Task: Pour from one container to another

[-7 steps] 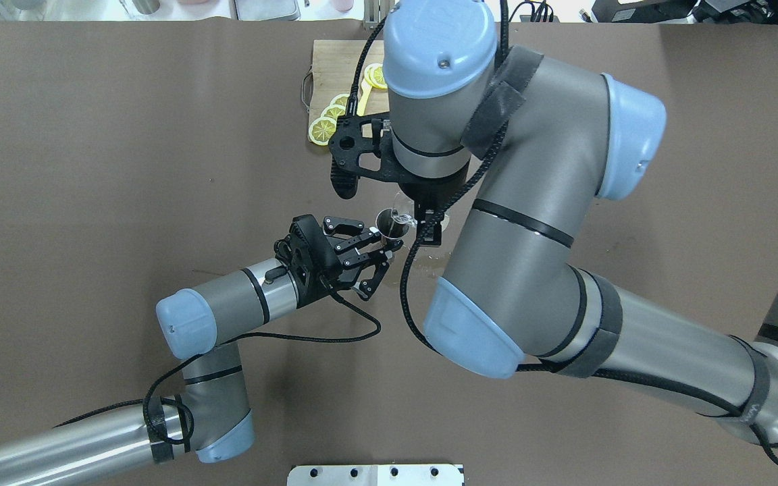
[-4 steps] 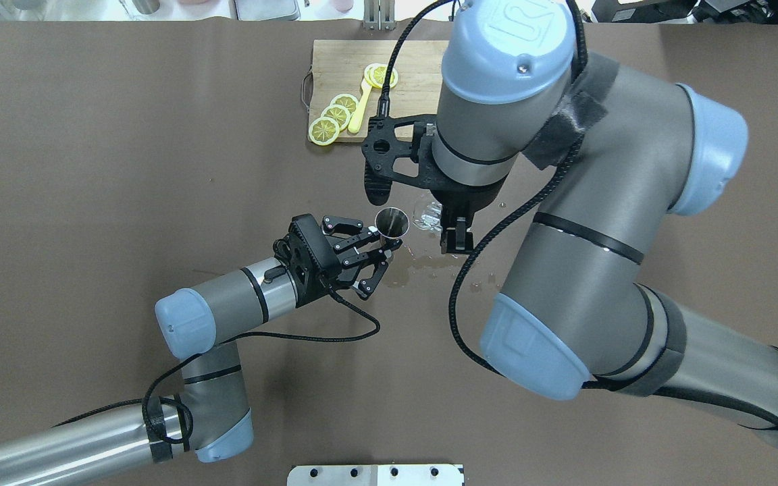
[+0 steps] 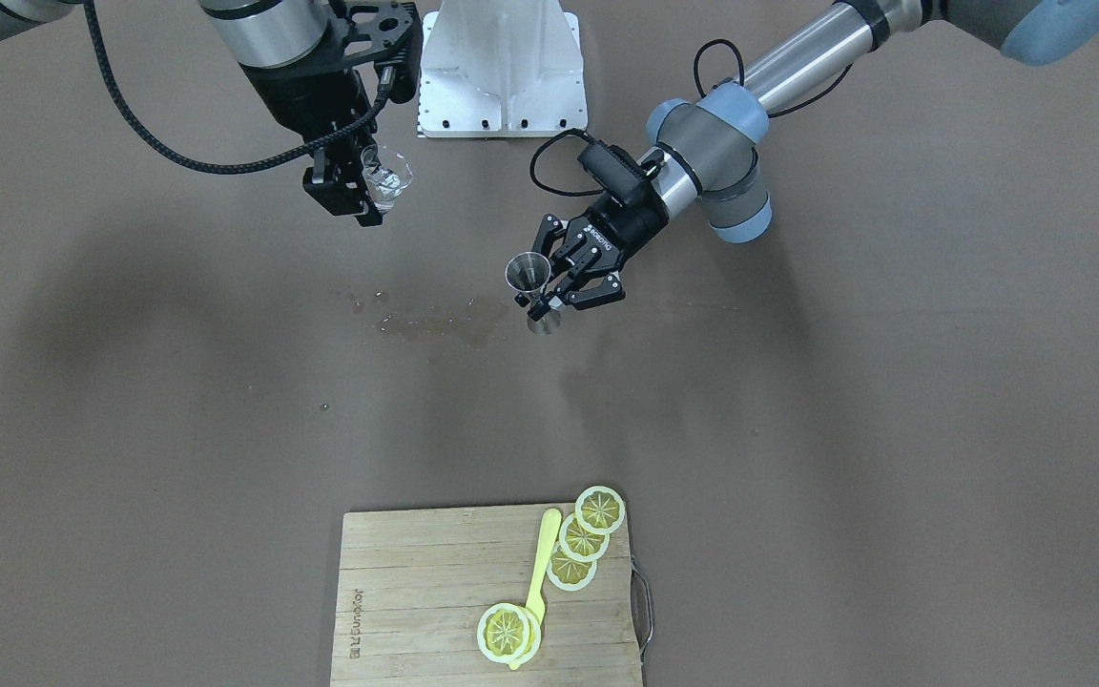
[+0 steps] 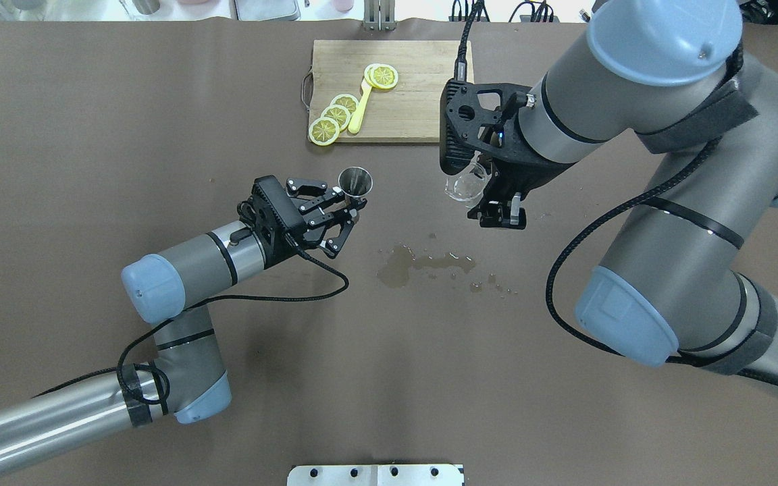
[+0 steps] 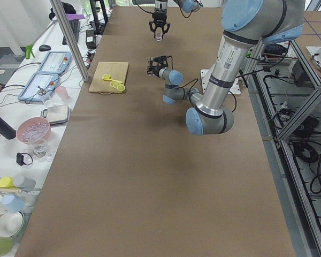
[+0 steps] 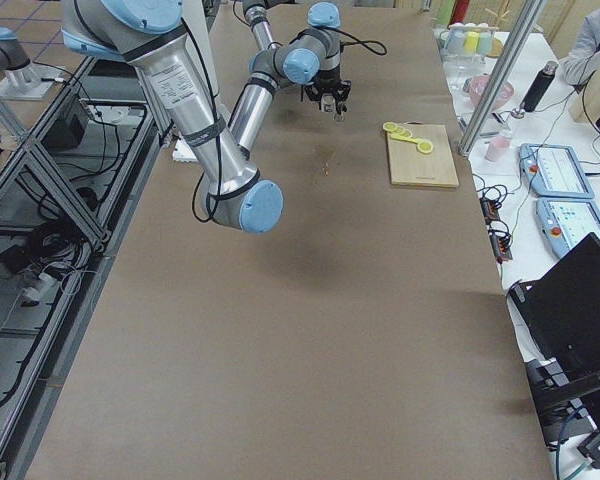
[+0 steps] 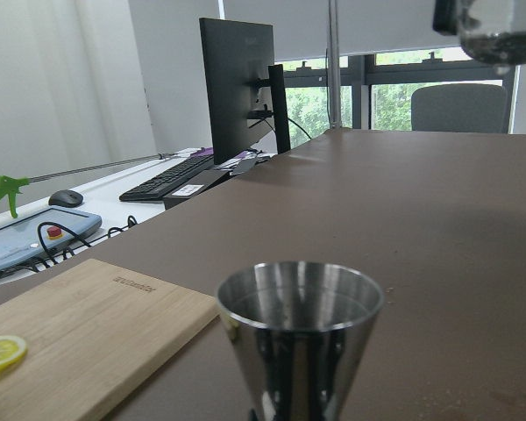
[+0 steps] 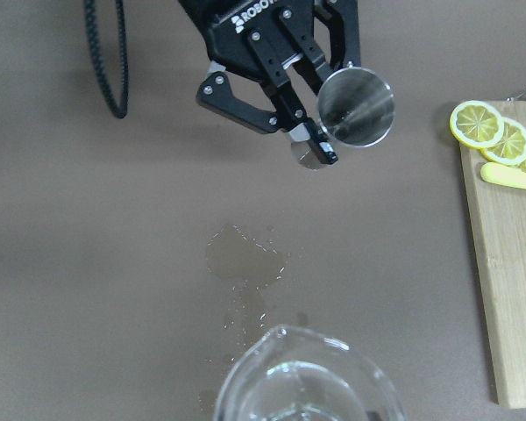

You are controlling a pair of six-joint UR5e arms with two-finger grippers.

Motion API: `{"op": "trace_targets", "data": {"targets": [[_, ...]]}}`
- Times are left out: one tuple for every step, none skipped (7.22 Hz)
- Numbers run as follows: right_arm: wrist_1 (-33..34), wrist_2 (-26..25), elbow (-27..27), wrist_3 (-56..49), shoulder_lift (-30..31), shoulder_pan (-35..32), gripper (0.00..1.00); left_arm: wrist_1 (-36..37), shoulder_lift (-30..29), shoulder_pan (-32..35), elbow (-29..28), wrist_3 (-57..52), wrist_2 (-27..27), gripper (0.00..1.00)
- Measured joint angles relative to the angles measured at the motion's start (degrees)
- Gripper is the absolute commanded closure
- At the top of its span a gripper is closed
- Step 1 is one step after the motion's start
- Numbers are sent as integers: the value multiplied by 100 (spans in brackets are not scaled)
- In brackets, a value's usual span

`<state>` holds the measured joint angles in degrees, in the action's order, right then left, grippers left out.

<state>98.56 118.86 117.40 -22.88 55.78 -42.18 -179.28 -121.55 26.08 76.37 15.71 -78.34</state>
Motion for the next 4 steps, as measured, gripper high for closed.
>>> {"op": "trace_targets", "data": {"targets": [[-495, 121, -23, 37, 209, -108, 100, 22, 20, 248, -9, -4, 31, 100], [-1038, 217, -55, 231, 393, -197, 100, 41, 68, 545, -11, -5, 42, 100], [-1721, 267, -133, 609, 579, -260, 100, 53, 149, 826, -12, -6, 41, 100], [-2505, 286, -277, 1011, 765, -331, 100, 57, 245, 1074, -22, -5, 35, 100]]}}
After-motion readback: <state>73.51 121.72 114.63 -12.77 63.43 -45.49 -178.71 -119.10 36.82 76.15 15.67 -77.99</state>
